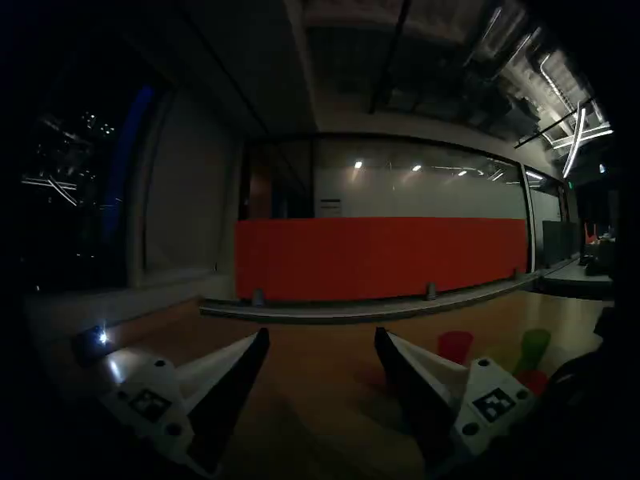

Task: Pour water

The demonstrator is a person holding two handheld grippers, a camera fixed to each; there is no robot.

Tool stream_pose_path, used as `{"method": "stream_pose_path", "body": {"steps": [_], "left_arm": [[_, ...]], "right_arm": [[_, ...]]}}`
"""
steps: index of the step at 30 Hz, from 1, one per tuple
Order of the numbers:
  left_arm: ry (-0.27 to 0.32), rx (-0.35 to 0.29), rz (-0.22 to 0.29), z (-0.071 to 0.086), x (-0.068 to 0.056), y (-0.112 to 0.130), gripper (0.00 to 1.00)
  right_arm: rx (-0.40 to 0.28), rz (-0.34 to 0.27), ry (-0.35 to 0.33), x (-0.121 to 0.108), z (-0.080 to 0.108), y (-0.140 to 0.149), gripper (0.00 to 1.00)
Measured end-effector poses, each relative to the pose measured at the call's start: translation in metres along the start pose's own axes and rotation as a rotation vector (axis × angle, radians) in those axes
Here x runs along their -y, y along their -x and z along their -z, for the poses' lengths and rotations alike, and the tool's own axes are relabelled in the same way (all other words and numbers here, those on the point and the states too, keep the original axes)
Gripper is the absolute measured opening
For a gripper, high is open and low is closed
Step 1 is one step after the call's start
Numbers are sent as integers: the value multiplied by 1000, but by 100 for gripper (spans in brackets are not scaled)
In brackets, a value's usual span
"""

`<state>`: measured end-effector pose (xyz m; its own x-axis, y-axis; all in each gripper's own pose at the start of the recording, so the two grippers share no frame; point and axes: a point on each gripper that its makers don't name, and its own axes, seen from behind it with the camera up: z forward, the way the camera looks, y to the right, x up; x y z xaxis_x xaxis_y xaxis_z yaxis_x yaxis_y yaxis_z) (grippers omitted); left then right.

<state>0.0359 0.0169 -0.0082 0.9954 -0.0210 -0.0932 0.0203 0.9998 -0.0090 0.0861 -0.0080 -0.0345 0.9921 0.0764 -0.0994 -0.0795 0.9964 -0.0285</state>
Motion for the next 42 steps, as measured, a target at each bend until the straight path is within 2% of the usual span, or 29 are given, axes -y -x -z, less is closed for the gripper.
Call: {"method": "stream_pose_path", "body": {"steps": [9,21,27,42], "left_arm": [[2,22,24,0,8,30,98],[10,32,39,-3,11,39,98],[22,42,47,-4,7,46,98],[22,79,5,-6,4,56,98]], "right_arm": [[22,18,10,3,-3,2,99],[18,22,3,14,-7,-3,99],[22,28,4,14,-7,-1,99],[23,20,13,8,-6,0,99]]}}
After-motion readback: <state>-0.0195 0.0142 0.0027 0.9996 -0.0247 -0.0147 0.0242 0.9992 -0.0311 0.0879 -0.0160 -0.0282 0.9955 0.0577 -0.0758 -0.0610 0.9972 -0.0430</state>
